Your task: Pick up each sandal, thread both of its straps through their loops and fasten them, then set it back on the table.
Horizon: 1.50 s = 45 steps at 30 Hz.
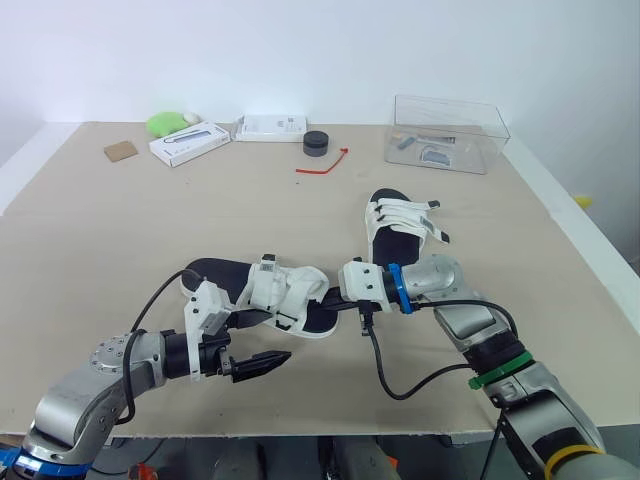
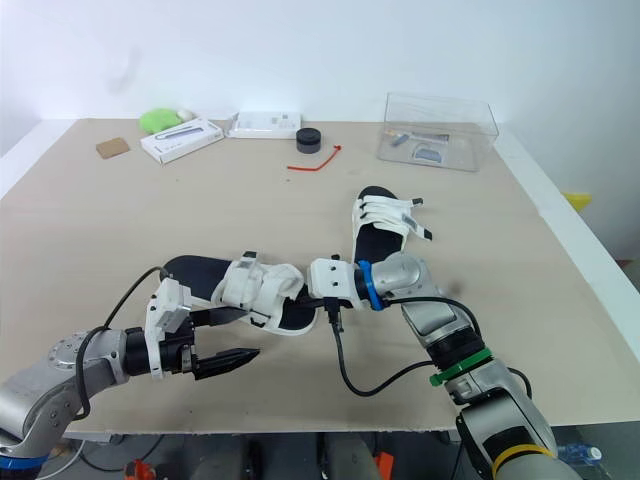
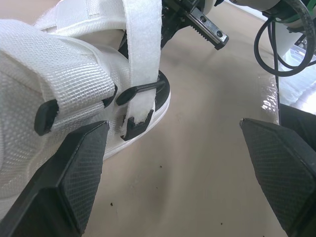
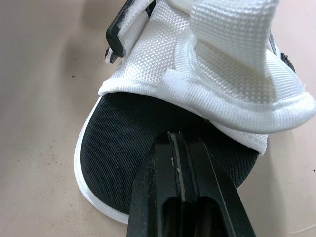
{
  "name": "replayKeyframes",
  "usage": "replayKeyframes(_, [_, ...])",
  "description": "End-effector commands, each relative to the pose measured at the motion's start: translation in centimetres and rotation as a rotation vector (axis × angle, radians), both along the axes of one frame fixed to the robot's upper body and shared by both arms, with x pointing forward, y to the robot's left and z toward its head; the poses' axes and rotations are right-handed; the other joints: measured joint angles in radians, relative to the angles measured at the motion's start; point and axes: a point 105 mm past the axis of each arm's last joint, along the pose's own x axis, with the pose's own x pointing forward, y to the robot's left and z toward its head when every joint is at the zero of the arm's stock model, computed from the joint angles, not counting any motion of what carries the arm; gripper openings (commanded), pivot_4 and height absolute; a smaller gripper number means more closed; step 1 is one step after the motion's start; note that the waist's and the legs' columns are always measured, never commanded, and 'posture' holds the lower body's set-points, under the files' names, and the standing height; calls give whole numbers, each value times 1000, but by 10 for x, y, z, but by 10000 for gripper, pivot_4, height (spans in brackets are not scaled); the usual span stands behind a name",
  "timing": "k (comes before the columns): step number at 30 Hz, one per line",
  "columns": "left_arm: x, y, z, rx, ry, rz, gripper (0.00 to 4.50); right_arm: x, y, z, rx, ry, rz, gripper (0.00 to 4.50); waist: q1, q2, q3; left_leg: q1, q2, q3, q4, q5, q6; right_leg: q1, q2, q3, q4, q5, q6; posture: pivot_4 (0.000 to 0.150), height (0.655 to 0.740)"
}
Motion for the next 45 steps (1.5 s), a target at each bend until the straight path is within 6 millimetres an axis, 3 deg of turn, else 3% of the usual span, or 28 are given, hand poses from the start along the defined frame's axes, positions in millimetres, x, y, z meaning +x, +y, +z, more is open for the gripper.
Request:
replayKeyframes(1, [3,-8,6,-10,-36,-25,43974,2,-5,-10,-39,17,-26,0,0,0,0,0,0,0,0,0,0,0,0,0,0,0,0,1500,7400])
replayKeyframes(17, [3,-16,2,-15,-10,-65,43974,1,-7,-10,-42,15,-31,0,0,0,0,0,0,0,0,0,0,0,0,0,0,0,0,1500,7400])
replayKeyframes(18, [3,-15,1,-12,-7,-63,38864,0,-7,-11,-42,16,-30,0,0,0,0,0,0,0,0,0,0,0,0,0,0,0,0,1500,7400])
replayKeyframes(19, [4,-15,0,-10,-4,-61,36947,0,-7,-11,-42,16,-30,0,0,0,0,0,0,0,0,0,0,0,0,0,0,0,0,1500,7400])
replayKeyframes(26, [7,-12,-2,-11,11,-45,2294,0,-5,-11,-41,15,-25,0,0,0,0,0,0,0,0,0,0,0,0,0,0,1,2,1500,7400])
replayKeyframes(27, [8,-11,-2,-11,13,-45,523,0,-5,-11,-41,15,-25,0,0,0,0,0,0,0,0,0,0,0,0,0,0,1,2,1500,7400])
replayKeyframes(32, [7,-9,0,-41,55,-55,523,0,-5,-11,-41,15,-25,0,0,0,0,0,0,0,-1,0,0,0,0,0,0,1,2,1500,7400])
replayKeyframes(45, [-28,4,-13,-10,190,-121,523,1,-6,-10,-45,20,-26,0,-1,0,0,0,0,0,-3,0,0,-1,0,-1,-1,-1,0,1500,7400])
